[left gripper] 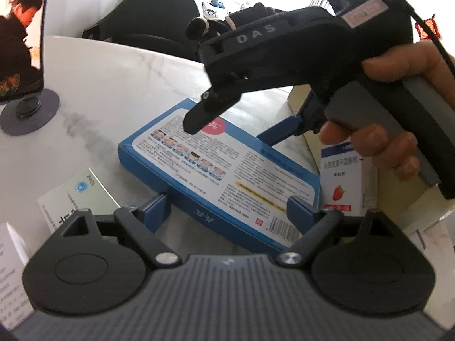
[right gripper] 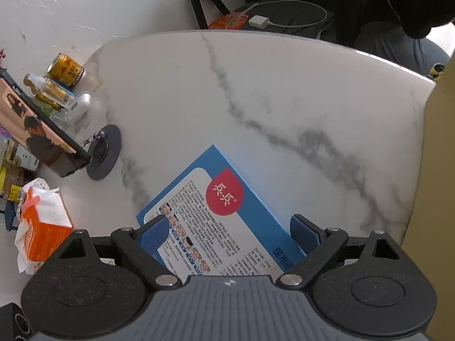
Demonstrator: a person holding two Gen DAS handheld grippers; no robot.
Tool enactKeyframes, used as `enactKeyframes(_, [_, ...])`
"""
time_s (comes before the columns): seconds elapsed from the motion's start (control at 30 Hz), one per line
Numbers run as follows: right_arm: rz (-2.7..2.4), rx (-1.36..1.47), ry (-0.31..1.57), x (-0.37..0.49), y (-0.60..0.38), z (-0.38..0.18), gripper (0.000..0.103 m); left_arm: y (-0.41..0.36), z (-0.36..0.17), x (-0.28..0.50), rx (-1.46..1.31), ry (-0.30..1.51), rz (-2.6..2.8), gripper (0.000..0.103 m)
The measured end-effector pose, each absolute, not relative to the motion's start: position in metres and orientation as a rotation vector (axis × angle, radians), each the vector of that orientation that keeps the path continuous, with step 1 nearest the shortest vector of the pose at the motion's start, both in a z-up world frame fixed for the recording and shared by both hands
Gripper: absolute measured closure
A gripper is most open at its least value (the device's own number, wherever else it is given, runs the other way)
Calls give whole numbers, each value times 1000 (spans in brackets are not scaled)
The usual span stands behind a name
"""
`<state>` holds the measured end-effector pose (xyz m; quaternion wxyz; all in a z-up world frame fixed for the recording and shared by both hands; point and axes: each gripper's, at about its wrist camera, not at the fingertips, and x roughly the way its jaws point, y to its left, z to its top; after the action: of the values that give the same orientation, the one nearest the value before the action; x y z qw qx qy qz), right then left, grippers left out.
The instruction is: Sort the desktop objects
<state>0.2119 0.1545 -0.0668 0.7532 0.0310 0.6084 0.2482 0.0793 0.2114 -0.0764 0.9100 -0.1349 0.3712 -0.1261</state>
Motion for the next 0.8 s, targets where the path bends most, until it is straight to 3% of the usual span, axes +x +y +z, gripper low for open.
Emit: enactKeyframes(0.8, [502,131,1417,202,146,-74,11,205,-81,76,-275,764,-257,9])
